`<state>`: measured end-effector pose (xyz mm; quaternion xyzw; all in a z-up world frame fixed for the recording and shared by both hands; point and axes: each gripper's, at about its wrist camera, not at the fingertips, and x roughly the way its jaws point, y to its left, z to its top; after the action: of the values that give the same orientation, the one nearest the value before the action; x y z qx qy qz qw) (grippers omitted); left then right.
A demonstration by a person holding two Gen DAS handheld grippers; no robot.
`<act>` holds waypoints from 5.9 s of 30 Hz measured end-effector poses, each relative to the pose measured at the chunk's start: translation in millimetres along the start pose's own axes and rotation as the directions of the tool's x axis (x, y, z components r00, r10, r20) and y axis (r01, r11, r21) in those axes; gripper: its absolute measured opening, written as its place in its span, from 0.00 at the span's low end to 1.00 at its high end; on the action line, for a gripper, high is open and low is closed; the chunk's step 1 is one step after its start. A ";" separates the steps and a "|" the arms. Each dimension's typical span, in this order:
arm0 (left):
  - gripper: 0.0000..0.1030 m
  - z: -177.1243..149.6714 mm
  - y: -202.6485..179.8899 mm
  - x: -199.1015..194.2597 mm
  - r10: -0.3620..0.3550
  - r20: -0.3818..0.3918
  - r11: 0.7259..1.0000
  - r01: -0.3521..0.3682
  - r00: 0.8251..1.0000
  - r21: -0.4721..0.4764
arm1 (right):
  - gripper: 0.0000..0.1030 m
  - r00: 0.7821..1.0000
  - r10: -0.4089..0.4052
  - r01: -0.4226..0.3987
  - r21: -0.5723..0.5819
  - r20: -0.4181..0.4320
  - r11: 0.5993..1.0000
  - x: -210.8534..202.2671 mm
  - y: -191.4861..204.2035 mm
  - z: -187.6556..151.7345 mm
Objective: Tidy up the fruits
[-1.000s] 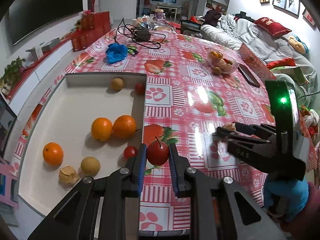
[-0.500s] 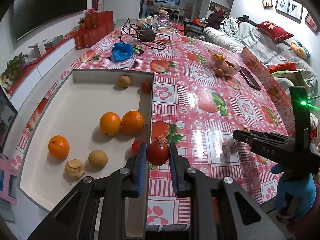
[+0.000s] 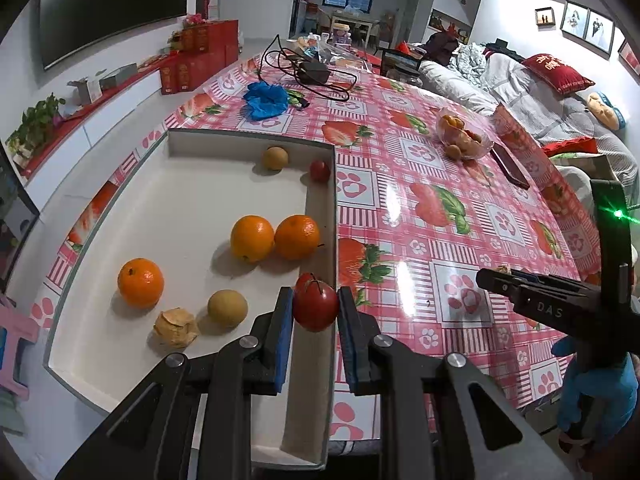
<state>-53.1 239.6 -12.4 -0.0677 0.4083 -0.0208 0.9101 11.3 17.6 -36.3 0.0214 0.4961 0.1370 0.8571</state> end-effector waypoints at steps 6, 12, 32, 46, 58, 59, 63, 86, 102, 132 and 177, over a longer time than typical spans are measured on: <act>0.23 -2.2 11.0 0.9 0.002 -0.002 1.000 -0.002 1.000 -0.018 | 0.31 1.000 0.006 -0.006 -0.022 -0.006 1.000 1.4 14.7 0.9; 0.23 13.2 34.6 -8.1 0.031 0.032 0.999 -0.030 0.999 -0.032 | 0.31 1.000 0.020 -0.020 -0.058 -0.008 0.998 -0.4 32.4 5.0; 0.23 56.5 80.8 14.3 0.142 0.011 0.990 -0.142 0.990 -0.025 | 0.31 0.988 0.148 -0.155 -0.215 -0.049 0.964 17.9 131.5 58.7; 0.23 67.2 88.3 47.4 0.175 -0.028 0.984 -0.176 0.984 -0.029 | 0.31 0.983 0.164 -0.179 -0.246 -0.083 0.953 47.2 156.7 85.8; 0.23 64.4 89.3 55.3 0.172 -0.047 0.984 -0.174 0.984 -0.025 | 0.31 0.983 0.159 -0.178 -0.248 -0.096 0.952 56.6 158.7 87.0; 0.23 64.2 89.5 55.7 0.172 -0.048 0.984 -0.174 0.984 -0.024 | 0.31 0.983 0.159 -0.178 -0.249 -0.096 0.952 56.5 159.1 86.9; 0.23 62.4 89.4 57.2 0.173 -0.050 0.984 -0.175 0.984 -0.022 | 0.31 0.983 0.159 -0.178 -0.249 -0.095 0.952 56.6 160.0 86.9; 0.23 60.7 88.0 60.0 0.175 -0.060 0.984 -0.177 0.983 -0.020 | 0.31 0.983 0.157 -0.176 -0.252 -0.094 0.952 58.1 163.1 84.9; 0.74 57.1 93.7 58.7 0.194 -0.060 0.980 -0.196 0.979 -0.023 | 0.61 0.979 0.162 -0.189 -0.265 -0.122 0.946 67.3 172.6 84.5; 1.00 37.1 63.2 27.1 0.144 -0.116 0.989 -0.145 0.983 0.003 | 1.00 0.996 0.053 -0.075 -0.331 -0.076 0.941 24.5 172.1 68.3; 1.00 13.4 49.6 14.9 0.239 -0.136 0.970 -0.232 0.961 0.066 | 1.00 0.994 -0.009 -0.035 -0.409 -0.105 0.912 20.7 179.9 41.1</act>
<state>-34.1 288.8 -21.6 0.0057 0.4772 0.0728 0.8758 17.8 199.9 -1.9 -0.1628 0.5003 0.2445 0.8145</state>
